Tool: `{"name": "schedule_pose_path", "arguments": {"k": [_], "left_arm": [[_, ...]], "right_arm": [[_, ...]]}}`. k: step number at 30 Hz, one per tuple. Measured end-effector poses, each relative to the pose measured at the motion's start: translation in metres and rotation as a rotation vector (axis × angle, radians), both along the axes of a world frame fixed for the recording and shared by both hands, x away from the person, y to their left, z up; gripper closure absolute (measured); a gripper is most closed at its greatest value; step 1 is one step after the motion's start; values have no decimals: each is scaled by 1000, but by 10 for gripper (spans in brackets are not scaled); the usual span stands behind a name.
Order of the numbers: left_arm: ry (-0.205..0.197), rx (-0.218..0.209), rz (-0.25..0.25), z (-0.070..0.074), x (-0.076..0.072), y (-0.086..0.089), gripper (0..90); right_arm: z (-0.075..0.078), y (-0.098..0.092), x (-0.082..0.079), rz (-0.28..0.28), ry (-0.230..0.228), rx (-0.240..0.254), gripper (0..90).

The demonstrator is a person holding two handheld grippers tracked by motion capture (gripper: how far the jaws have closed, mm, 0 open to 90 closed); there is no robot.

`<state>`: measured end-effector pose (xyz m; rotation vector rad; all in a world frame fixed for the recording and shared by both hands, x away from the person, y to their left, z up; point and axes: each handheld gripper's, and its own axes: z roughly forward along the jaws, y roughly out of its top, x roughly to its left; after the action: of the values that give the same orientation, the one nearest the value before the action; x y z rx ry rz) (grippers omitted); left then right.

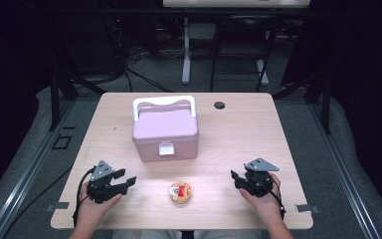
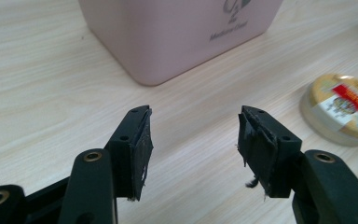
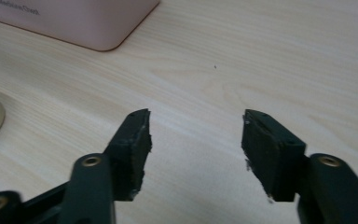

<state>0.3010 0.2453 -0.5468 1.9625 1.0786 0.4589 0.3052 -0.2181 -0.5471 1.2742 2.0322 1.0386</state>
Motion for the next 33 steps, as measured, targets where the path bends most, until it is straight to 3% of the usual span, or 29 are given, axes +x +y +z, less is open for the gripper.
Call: {"name": "schedule_pose_path", "arguments": {"k": [4, 7, 13, 16, 20, 26, 30, 33], "left_arm": [[-14, -18, 7, 0, -1, 2, 496], [6, -6, -11, -2, -3, 2, 512], [-5, -10, -29, 0, -7, -1, 512], [8, -9, -35, 0, -6, -3, 512], [20, -9, -37, -2, -4, -4, 509], [6, -4, -55, 1, -8, -9, 513], [29, -20, -86, 1, -9, -12, 552], [37, -8, -111, 1, -10, -17, 612]], "right_arm": [[-7, -7, 2, 22, 36, 31, 466], [-8, -6, 1, 30, 33, -4, 442], [-7, -3, -2, 34, 35, 0, 436], [-9, -2, -2, 31, 47, -16, 427], [-9, -4, 0, 32, 54, 11, 423], [-7, -2, -2, 54, 50, 27, 439], [-6, 0, -4, 70, 55, 45, 443], [-5, 3, -4, 72, 53, 51, 444]]}}
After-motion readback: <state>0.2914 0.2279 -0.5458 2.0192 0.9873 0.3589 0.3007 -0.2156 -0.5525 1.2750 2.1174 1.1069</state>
